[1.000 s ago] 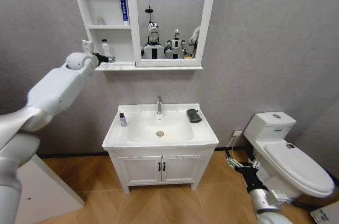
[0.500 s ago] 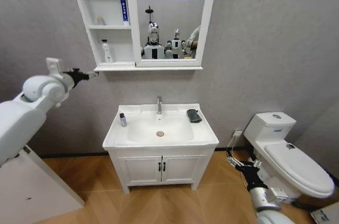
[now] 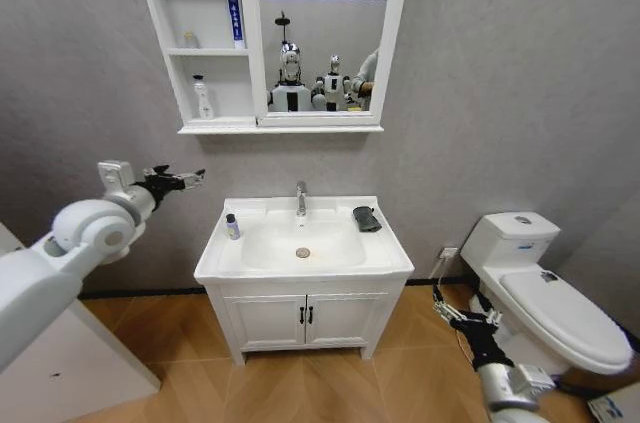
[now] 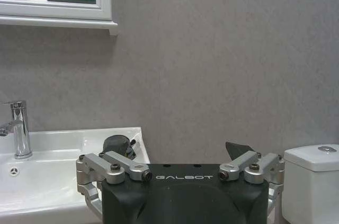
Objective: Move facial cleanser and shampoo from washbasin to cabinet, then wipe washbasin with towel.
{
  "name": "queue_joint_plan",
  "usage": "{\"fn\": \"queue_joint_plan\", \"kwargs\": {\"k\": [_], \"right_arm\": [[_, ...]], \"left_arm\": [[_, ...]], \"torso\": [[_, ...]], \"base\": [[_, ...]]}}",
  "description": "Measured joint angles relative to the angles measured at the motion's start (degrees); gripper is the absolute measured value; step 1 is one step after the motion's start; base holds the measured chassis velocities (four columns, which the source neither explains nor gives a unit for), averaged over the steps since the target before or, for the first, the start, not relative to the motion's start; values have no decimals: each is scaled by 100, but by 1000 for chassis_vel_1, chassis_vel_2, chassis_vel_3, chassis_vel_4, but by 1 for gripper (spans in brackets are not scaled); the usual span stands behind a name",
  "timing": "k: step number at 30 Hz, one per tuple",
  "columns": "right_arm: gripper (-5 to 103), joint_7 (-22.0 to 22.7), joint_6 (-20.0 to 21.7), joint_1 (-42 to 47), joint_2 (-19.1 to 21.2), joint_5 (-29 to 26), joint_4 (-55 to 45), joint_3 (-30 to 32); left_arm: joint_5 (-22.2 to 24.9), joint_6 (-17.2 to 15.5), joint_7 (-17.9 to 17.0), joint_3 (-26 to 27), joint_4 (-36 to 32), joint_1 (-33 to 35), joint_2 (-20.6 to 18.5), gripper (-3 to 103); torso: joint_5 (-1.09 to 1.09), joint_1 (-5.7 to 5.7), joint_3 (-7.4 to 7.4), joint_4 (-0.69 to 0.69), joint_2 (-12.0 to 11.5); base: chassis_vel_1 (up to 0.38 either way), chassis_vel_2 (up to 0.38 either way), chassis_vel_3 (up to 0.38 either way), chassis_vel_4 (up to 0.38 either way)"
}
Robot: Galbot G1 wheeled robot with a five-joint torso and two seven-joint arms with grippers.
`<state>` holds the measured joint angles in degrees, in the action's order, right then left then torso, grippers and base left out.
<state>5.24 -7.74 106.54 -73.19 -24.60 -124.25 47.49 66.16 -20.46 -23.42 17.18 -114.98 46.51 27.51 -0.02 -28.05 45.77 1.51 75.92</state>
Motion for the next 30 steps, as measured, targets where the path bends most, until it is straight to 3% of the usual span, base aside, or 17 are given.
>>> {"fn": "queue_joint_plan", "kwargs": {"k": [2, 3, 19, 30], "right_arm": [[100, 3, -34, -56, 77, -5, 67, 4], [100, 3, -45, -56, 83, -6, 77, 9], [100, -154, -161, -63, 50, 14, 201, 44], [100, -46, -279, -105, 62, 91, 136, -107]], "left_arm": [[-701, 388, -30, 13, 197, 594, 617, 100], [-733, 397, -41, 8, 209, 631, 672, 100], [-800, 402, -13, -23, 214, 544, 647, 100], [-790, 393, -12, -66, 294, 491, 673, 100]], "torso": [[-2, 0, 0, -2, 0], [-1, -1, 1, -1, -1], [0, 1, 0, -1, 0], [-1, -10, 3, -2, -4]], "base": [[0, 0, 0, 0], [0, 0, 0, 0], [-13, 11, 15, -16], [-139, 147, 147, -143]]}}
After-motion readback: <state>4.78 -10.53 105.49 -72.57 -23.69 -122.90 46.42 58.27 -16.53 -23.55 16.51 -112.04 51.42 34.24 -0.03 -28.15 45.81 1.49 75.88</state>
